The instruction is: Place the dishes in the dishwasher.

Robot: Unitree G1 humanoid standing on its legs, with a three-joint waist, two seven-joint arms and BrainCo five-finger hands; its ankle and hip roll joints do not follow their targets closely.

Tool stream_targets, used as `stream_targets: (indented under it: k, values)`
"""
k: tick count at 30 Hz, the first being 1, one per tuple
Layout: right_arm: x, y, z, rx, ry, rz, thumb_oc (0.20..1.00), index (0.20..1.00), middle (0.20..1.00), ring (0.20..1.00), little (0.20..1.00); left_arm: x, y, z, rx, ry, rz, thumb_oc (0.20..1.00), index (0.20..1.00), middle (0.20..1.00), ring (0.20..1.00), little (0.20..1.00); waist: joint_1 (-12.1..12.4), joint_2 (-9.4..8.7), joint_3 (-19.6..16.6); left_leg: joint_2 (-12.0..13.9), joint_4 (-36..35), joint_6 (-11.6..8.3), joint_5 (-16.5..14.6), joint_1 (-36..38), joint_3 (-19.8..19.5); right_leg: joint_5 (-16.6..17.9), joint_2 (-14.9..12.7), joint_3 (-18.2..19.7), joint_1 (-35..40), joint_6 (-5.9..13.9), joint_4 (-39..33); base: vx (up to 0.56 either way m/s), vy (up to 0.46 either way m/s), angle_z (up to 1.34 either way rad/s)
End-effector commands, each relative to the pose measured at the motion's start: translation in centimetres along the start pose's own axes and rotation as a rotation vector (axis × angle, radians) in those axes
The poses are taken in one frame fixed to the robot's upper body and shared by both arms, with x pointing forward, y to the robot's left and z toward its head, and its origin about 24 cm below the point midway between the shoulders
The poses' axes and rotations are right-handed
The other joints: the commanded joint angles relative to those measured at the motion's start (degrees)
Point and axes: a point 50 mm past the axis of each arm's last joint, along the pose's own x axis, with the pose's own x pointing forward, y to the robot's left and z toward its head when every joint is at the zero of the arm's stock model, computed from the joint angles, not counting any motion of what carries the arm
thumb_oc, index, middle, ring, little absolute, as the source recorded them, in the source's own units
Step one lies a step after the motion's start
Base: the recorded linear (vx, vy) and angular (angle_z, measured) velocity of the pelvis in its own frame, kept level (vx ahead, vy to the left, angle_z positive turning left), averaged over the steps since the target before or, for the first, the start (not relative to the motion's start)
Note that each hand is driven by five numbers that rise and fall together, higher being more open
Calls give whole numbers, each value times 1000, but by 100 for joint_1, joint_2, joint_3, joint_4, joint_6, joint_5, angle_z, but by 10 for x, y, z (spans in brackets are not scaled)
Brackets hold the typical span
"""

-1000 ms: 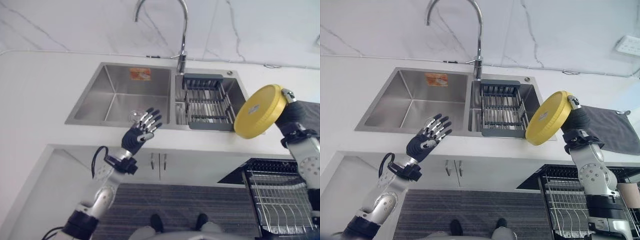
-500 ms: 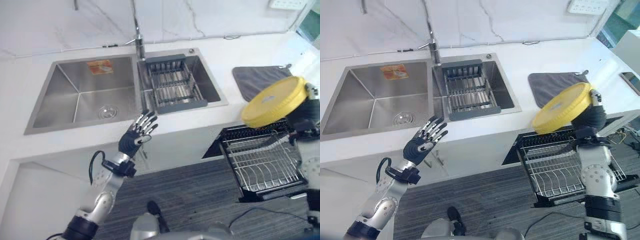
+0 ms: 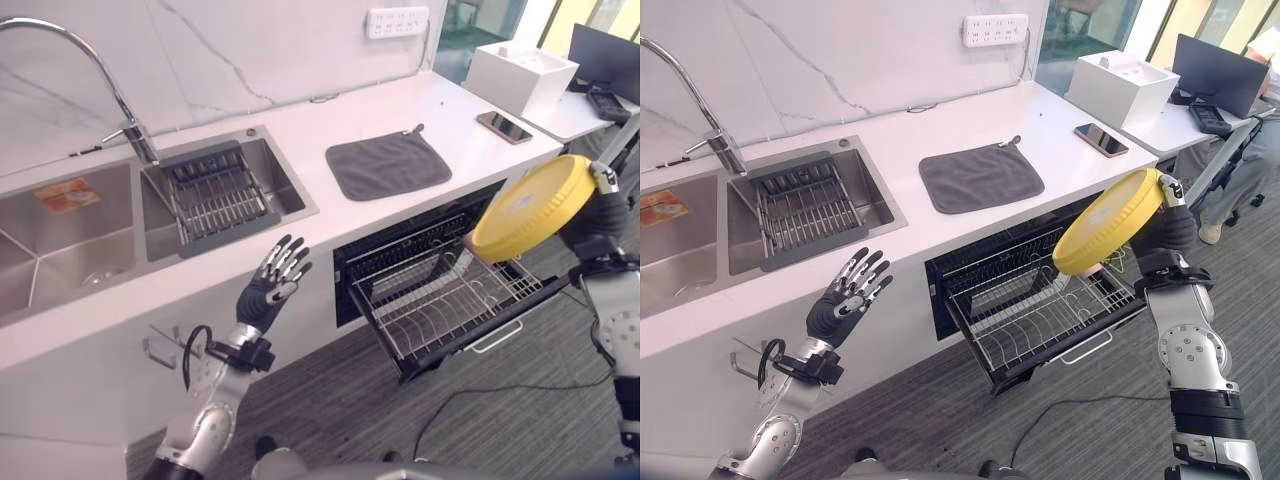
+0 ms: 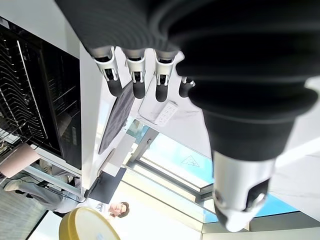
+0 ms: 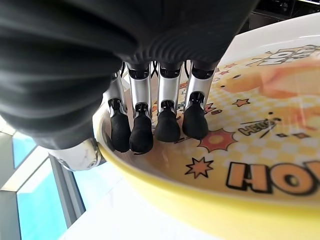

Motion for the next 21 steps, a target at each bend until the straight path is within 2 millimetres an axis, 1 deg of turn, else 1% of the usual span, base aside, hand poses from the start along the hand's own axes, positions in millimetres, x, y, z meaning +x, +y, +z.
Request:
stream_targets:
  k: [1,2,3,4,5,6,7,8,9,10,11,12,13,14,15,17,18,19,20,21]
  values:
    - [14,39,22,30,-97,169,200,200,200,200,200,14,-16,35,90,-142,-147,1000,1000,1000,1000,1000,86,-146,97,-662,74,-14,-1652,376,86,-82,-718,-114,313,527,-151,70,181,15]
    - [15,39,19,28,-90,168,200,200,200,200,200,15,-18,34,98,-141,-153,1000,1000,1000,1000,1000,76,-123,87,-678,-65,15,-1706,471,131,-72,-755,-163,326,566,-135,82,211,23]
    - [16,38,15,30,-82,167,200,200,200,200,200,16,-19,33,108,-140,-154,1000,1000,1000,1000,1000,88,-117,60,-786,-243,85,-1817,594,97,-36,-842,-223,327,618,-121,84,302,12]
    - [16,38,11,38,-71,167,200,200,200,200,200,20,-20,34,108,-142,-150,1000,1000,1000,1000,1000,103,-95,26,-968,-397,136,-1915,702,-71,-17,-928,-217,289,707,-58,98,308,0]
    - [16,37,9,39,-66,163,200,200,200,200,200,21,-20,33,106,-141,-149,1000,1000,1000,1000,1000,99,-86,5,-1034,-475,153,-1925,758,-105,-29,-945,-214,288,734,-26,102,381,1]
    - [14,34,7,40,-62,153,200,200,200,200,200,24,-22,34,109,-137,-153,1000,1000,1000,1000,1000,114,-83,0,-1142,-581,256,-1858,788,-78,4,-1024,-315,241,731,95,107,307,5]
    - [12,32,6,43,-61,144,200,200,200,200,200,25,-23,33,111,-130,-160,1000,1000,1000,1000,1000,134,-83,-12,-1223,-645,307,-1874,809,-156,-41,-1067,-317,220,758,210,205,412,16]
    - [8,26,3,71,-72,122,200,200,200,200,200,26,-22,32,128,-110,-172,1000,1000,1000,1000,1000,176,-75,-5,-1350,-773,419,-1897,886,-275,-271,-1112,-367,133,799,705,206,295,22]
    - [8,25,3,78,-78,118,200,200,200,200,200,26,-22,32,133,-108,-178,1000,1000,1000,1000,1000,186,-60,-1,-1358,-799,447,-1897,896,-304,-328,-1122,-381,94,794,907,202,259,41]
    - [7,24,3,95,-90,118,200,200,200,200,200,28,-24,34,141,-110,-191,1000,1000,1000,1000,1000,196,-40,17,-1395,-869,525,-1913,920,-374,-405,-1201,-370,-88,809,1495,123,88,35]
    - [4,22,3,111,-102,126,200,200,200,200,200,29,-25,36,157,-111,-205,1000,1000,1000,1000,1000,142,-38,63,-1475,-955,612,-1964,957,-535,-329,-1300,-115,-426,873,2043,118,-59,31]
    - [0,23,-3,131,-100,147,200,200,200,200,200,31,-25,38,178,-113,-202,1000,1000,1000,1000,1000,99,-66,118,-1477,-911,609,-1975,926,-597,-296,-1375,7,-490,835,1807,54,-221,87]
    - [-2,26,-9,139,-96,164,200,200,200,200,200,33,-25,39,182,-119,-195,1000,1000,1000,1000,1000,91,-96,148,-1466,-834,590,-1991,884,-593,-203,-1446,62,-471,837,1443,-42,-564,110]
    - [-5,33,-19,162,-88,202,200,200,200,200,200,36,-26,41,184,-124,-183,1000,1000,1000,1000,1000,97,-155,214,-1330,-617,591,-2085,785,-511,97,-1612,119,-492,948,1197,-32,-742,114]
    - [-5,35,-21,177,-74,223,200,200,200,200,200,35,-23,39,187,-107,-173,1000,1000,1000,1000,1000,101,-172,191,-1133,-520,531,-2031,728,-390,-25,-1457,68,-348,967,900,16,-846,54]
    - [0,41,-17,189,-51,242,200,200,200,200,200,27,-18,34,180,-72,-141,1000,1000,1000,1000,1000,158,-192,140,-850,-355,363,-1916,673,-273,-149,-1143,22,-182,819,714,81,-538,15]
    - [3,44,-17,187,-46,247,200,200,200,200,200,25,-17,34,183,-68,-140,1000,1000,1000,1000,1000,181,-204,143,-759,-184,313,-1928,617,-258,-210,-1054,31,-144,728,699,65,-408,-36]
    - [6,48,-14,165,-42,251,200,200,200,200,200,19,-15,33,197,-57,-153,1000,1000,1000,1000,1000,201,-225,193,-661,488,247,-1993,372,-244,-331,-927,28,-102,534,729,55,-312,-57]
    - [7,48,-10,149,-50,241,200,200,200,200,200,15,-13,31,190,-52,-158,1000,1000,1000,1000,1000,237,-166,243,-622,569,155,-1742,112,-333,-407,-815,36,-11,476,704,94,-192,-23]
    - [7,48,-8,141,-47,240,200,200,200,200,200,13,-9,32,171,-52,-145,1000,1000,1000,1000,1000,230,-132,259,-564,384,91,-1720,67,-318,-511,-799,31,26,492,728,60,63,-8]
